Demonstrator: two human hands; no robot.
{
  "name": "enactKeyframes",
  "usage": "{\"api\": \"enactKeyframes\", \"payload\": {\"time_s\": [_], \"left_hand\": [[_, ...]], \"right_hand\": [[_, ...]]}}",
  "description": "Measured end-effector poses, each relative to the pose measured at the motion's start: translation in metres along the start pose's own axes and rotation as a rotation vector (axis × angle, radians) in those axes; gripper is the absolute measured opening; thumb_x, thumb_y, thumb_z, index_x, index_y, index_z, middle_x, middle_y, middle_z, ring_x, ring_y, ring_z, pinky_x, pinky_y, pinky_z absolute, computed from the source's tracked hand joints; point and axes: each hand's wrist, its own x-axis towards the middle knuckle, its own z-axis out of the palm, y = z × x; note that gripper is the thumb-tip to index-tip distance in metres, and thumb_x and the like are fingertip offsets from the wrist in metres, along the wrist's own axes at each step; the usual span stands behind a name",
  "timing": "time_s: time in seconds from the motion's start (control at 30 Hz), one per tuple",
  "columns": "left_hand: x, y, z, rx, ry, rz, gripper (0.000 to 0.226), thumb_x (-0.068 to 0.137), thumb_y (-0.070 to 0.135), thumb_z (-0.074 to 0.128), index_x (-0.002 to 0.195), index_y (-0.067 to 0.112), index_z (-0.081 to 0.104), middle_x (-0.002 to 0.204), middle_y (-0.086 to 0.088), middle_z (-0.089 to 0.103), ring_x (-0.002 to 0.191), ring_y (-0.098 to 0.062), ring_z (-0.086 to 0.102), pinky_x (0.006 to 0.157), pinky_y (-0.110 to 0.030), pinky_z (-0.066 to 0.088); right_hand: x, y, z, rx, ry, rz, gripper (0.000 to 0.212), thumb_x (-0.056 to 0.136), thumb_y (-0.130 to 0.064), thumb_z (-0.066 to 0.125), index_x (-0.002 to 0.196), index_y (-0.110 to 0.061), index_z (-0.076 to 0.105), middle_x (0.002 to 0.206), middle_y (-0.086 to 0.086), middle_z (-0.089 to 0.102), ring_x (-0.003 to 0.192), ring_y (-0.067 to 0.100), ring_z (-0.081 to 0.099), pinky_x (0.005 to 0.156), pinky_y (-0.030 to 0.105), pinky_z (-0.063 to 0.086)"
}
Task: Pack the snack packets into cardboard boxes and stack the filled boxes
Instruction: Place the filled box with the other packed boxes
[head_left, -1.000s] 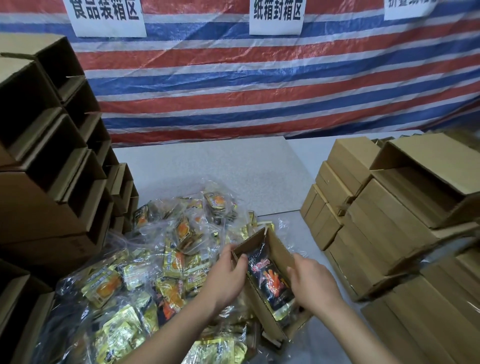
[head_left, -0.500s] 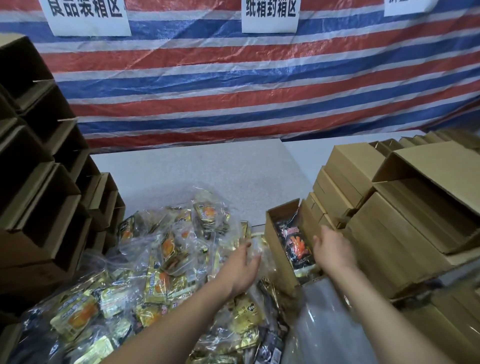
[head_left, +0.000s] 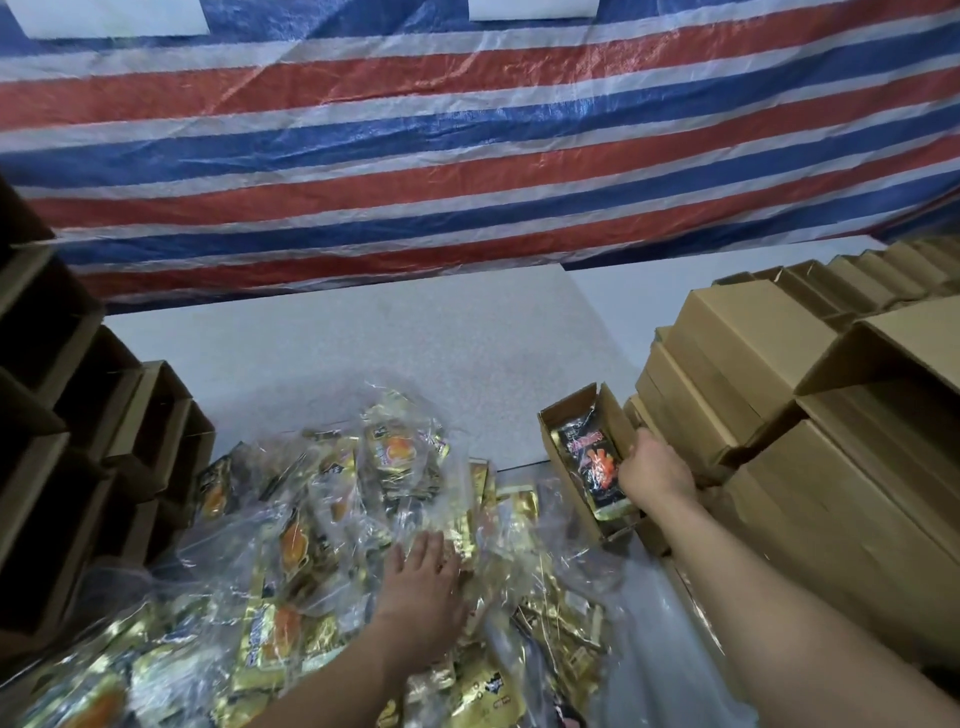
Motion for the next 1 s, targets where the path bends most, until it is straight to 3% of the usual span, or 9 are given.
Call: {"api": "enactKeyframes", "payload": {"time_s": [0.23,0.57,0.63,0.77,1.0], "left_hand": [[0.008,-0.009,0.008,-0.039,-0.058,0.013,0.069,0.102,0.058,0.015,0.159,0.025,-0.004,0.163,-0.006,-0.018,0.148,-0.027,-0.023,0.117,-0.051,-0.014],[0.014,-0.009,0.017,-0.002,-0.056,0.023,0.069,0.101,0.058,0.012,0.158,0.025,-0.008,0.162,-0.007,-0.021,0.148,-0.026,-0.025,0.117,-0.050,-0.014],[0.013,-0.010,0.017,-0.002,-0.060,0.023,0.069,0.101,0.058,0.012,0.158,0.024,-0.007,0.163,-0.008,-0.020,0.148,-0.027,-0.024,0.118,-0.051,-0.013],[0.011,-0.010,0.016,0.011,-0.066,0.025,0.069,0.101,0.057,0.012,0.158,0.024,-0.009,0.162,-0.008,-0.022,0.147,-0.028,-0.025,0.117,-0.051,-0.015],[0.007,-0.007,0.009,-0.017,-0.082,0.023,0.068,0.103,0.053,0.016,0.158,0.023,-0.009,0.162,-0.008,-0.022,0.148,-0.028,-0.025,0.119,-0.051,-0.012]], "right_hand": [[0.029,0.005,0.025,0.043,-0.026,0.056,0.025,0.096,-0.007,0.049,0.120,-0.004,0.055,0.119,0.021,0.065,0.112,0.039,0.059,0.087,0.040,0.047],[0.043,0.021,0.045,0.076,0.100,0.044,0.016,0.095,0.000,0.047,0.109,-0.002,0.055,0.104,0.026,0.066,0.097,0.041,0.063,0.074,0.038,0.044],[0.046,0.017,0.046,0.086,0.097,0.027,0.018,0.095,0.001,0.046,0.111,-0.001,0.053,0.104,0.026,0.066,0.095,0.041,0.063,0.072,0.036,0.041],[0.053,0.006,0.043,0.055,0.050,0.031,0.032,0.091,0.006,0.047,0.122,0.001,0.050,0.111,0.025,0.064,0.103,0.043,0.063,0.079,0.041,0.047],[0.070,-0.005,0.040,0.042,0.037,-0.014,0.031,0.096,0.001,0.042,0.126,0.005,0.048,0.114,0.028,0.064,0.104,0.042,0.061,0.076,0.038,0.044]]}}
